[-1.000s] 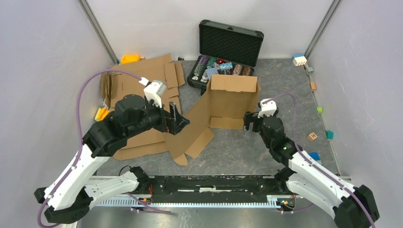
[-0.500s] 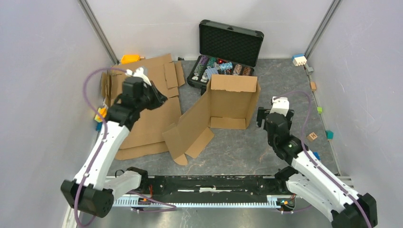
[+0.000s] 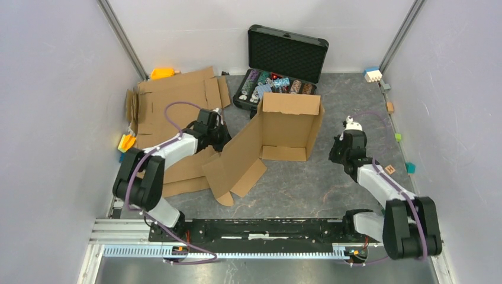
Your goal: Fold the paper box
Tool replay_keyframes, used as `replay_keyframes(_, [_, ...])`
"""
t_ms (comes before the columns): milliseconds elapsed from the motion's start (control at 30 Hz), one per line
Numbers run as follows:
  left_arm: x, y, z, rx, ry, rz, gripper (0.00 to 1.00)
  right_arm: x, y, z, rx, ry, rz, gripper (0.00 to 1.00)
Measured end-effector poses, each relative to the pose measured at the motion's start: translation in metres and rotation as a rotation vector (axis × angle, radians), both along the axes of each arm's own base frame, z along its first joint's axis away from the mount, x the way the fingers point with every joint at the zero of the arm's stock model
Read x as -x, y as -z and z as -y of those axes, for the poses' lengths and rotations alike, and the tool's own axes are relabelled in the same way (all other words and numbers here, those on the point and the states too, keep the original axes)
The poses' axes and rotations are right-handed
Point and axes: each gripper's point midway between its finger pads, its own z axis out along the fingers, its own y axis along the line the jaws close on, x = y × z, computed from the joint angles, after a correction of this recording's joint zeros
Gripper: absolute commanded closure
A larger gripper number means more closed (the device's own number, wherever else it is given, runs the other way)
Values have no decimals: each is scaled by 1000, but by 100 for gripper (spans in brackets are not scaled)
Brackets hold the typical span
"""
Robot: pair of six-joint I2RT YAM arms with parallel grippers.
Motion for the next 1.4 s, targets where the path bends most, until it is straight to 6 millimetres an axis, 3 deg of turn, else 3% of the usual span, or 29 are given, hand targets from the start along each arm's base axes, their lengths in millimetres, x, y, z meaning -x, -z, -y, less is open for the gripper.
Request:
replay_keyframes(133, [7,24,24,25,77,-45,98,1,21,-25,-88,-109,-62,100])
replay_keyframes(400, [20,37,62,92,182,-67,98,-4,32,-53,-186,-223,-70,100])
replay_keyframes(467, [24,44,68,97,192,-85,98,0,41,-59,-197,-244,-102,100])
replay_keyframes(600, [30,55,76,105,195,-118,98,-5,41,-76,-209,-296,-106,100])
replay_keyframes(800, [29,55,86,130,206,-116,98,-9,40,-99,-196,-365,-117,100])
replay_keyframes(1033, [30,54,101,133,227,-119,98,-9,40,-105,-158,-372,-111,100])
replay_keyframes(1400, [28,54,105,122,223,-116,98,-12,40,-101,-112,-352,-98,100])
